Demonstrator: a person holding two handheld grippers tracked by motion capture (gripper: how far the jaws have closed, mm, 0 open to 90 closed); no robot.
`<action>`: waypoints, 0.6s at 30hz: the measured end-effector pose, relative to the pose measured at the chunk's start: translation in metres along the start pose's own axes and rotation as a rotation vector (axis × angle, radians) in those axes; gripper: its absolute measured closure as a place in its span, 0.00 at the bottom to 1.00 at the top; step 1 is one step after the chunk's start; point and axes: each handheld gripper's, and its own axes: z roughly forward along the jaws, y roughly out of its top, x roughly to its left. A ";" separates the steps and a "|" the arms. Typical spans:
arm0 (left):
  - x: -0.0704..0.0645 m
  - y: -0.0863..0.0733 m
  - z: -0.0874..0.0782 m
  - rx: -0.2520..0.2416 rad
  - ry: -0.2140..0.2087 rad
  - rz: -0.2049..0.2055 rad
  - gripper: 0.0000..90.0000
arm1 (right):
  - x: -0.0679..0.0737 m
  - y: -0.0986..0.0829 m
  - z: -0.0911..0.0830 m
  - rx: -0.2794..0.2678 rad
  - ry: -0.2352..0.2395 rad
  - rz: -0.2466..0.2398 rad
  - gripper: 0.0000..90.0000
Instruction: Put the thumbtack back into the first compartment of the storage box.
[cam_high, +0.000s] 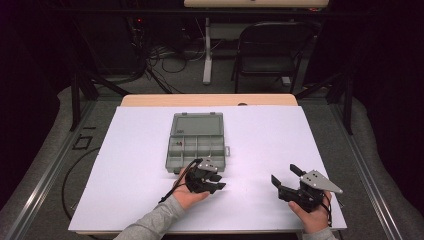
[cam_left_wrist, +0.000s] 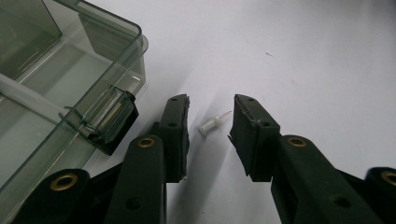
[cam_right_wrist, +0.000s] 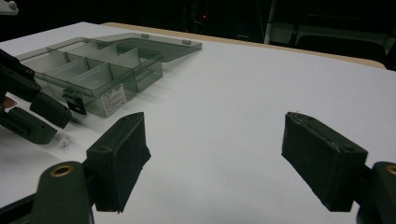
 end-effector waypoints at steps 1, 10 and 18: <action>0.000 0.000 0.001 -0.006 -0.003 0.000 0.72 | 0.000 0.000 0.000 -0.001 -0.001 -0.001 0.24; 0.002 0.000 0.007 -0.020 -0.024 0.007 0.74 | 0.000 0.000 0.001 0.005 0.000 -0.001 0.24; -0.001 -0.001 0.010 0.007 -0.031 0.045 0.85 | 0.000 -0.001 0.001 0.005 0.000 -0.002 0.24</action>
